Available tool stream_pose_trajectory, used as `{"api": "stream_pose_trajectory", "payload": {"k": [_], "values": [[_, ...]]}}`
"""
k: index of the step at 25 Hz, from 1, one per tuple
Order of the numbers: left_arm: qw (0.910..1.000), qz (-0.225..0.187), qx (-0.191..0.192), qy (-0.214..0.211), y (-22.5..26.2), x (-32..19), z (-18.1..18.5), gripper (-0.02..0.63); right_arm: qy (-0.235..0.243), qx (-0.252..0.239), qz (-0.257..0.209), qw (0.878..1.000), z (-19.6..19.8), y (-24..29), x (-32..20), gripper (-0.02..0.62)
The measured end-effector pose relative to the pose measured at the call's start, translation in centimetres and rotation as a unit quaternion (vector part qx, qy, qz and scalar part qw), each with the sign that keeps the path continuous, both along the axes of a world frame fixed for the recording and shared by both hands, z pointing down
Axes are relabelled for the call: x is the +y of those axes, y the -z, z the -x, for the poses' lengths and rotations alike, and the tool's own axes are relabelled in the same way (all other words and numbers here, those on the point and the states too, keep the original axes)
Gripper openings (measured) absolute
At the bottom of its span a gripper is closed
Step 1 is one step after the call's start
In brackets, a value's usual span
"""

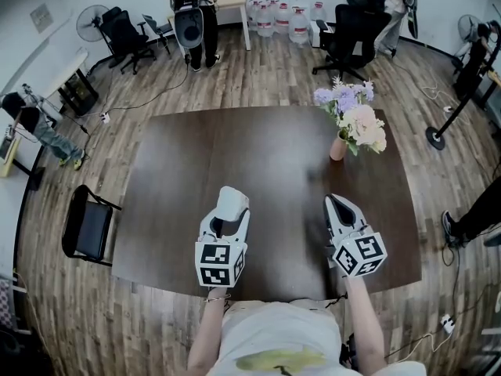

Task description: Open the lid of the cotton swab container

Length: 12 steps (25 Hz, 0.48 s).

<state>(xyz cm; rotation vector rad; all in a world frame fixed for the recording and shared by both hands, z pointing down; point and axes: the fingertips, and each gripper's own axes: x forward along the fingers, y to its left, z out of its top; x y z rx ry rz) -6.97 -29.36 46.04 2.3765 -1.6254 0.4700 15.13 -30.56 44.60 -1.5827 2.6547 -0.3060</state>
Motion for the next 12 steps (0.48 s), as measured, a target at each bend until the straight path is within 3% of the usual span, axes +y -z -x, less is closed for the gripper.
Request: {"api": "stream_pose_trajectory", "payload": {"k": [12], "values": [[1.0,0.003,-0.001,0.008,-0.21,-0.15,0.41,0.212,-0.006,-0.003,0.004,1.0,-0.5,-0.35,-0.29,0.021]]}}
